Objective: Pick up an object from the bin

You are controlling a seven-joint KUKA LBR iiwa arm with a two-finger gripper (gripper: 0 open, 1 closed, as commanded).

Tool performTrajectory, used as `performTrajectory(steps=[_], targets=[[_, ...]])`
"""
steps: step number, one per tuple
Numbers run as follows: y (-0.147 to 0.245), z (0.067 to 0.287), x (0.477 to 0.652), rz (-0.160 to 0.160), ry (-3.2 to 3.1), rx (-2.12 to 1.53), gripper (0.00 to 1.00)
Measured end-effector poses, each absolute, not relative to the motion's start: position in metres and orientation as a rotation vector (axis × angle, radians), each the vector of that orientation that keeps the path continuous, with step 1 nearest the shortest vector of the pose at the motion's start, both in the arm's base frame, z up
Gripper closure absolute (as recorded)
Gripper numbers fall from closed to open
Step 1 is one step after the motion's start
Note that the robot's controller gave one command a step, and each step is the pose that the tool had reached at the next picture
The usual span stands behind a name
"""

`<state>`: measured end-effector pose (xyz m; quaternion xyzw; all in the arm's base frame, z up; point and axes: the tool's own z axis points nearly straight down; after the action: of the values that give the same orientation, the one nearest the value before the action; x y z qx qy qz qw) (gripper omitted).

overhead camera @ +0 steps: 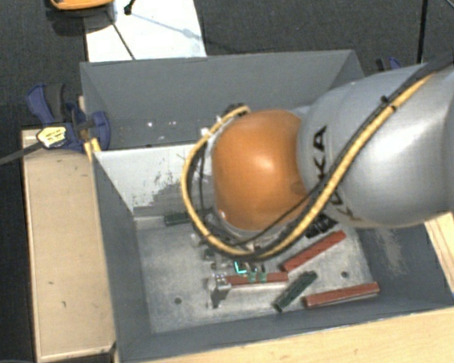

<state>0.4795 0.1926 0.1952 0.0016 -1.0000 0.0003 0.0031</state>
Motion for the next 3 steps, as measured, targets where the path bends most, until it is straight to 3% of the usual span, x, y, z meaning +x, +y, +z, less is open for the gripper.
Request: performTrajectory(steps=[1, 2, 3], targets=[[0.192, 0.199, 0.482, -0.002, -3.143, -0.005, 0.00], [0.131, 0.146, 0.488, -0.003, -3.146, 0.081, 0.00], [0.097, 0.122, 0.496, 0.005, -3.137, 0.123, 0.00]])
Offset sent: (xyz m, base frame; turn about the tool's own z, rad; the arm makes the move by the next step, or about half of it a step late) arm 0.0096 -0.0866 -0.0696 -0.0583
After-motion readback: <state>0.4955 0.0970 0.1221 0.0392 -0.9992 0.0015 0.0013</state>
